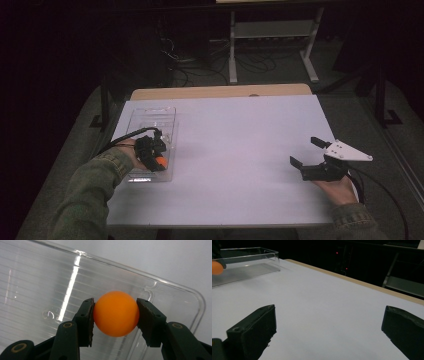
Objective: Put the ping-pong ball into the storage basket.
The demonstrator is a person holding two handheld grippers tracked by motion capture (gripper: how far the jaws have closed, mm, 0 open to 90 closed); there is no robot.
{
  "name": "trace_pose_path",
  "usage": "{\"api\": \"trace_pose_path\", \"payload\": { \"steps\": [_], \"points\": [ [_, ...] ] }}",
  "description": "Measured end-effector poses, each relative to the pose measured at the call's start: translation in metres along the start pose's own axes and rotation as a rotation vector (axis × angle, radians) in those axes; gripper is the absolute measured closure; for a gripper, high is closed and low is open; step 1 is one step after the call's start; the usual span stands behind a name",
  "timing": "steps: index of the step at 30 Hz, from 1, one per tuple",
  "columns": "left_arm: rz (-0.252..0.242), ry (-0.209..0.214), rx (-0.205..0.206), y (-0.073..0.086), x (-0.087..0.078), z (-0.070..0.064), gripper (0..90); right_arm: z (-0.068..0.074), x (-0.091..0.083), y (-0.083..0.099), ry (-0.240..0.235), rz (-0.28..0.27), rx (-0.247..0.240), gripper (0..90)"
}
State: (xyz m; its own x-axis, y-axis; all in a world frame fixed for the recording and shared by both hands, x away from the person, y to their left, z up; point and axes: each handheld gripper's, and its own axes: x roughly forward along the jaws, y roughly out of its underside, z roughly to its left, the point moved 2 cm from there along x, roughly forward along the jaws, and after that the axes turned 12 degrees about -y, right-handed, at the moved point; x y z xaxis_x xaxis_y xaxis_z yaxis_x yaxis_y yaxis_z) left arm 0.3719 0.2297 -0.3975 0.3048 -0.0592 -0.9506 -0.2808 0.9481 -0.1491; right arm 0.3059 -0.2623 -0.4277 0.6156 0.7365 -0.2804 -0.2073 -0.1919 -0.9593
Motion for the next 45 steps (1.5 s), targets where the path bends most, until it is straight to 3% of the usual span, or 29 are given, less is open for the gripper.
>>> {"api": "trace_pose_path", "payload": {
  "steps": [14,21,26,31,36,42,45],
  "points": [
    [-0.008,-0.025,-0.021,0.0,-0.001,0.003,46.1,0.0,-0.001,0.0,0.002,0.002,0.002,0.0],
    [-0.016,-0.064,-0.047,0.004,-0.007,0.005,33.9,0.0,0.0,0.0,0.003,0.005,0.0,0.0],
    [-0.04,-0.099,-0.105,0.008,-0.015,0.011,25.2,0.0,0.0,0.001,0.004,0.009,0.001,0.0],
    [-0.069,-0.122,-0.12,0.01,-0.019,0.014,21.9,0.0,0.0,0.001,0.004,0.011,0.003,0.0],
    [-0.102,-0.146,-0.161,0.013,-0.026,0.02,18.0,0.0,0.0,0.001,0.006,0.013,0.004,0.0],
    [-0.121,-0.158,-0.199,0.016,-0.031,0.022,7.2,0.0,0.0,0.001,0.006,0.013,0.005,0.0],
    [-0.13,-0.184,-0.205,0.016,-0.032,0.022,2.9,0.0,0.0,0.001,0.007,0.013,0.005,0.0]
  ]
}}
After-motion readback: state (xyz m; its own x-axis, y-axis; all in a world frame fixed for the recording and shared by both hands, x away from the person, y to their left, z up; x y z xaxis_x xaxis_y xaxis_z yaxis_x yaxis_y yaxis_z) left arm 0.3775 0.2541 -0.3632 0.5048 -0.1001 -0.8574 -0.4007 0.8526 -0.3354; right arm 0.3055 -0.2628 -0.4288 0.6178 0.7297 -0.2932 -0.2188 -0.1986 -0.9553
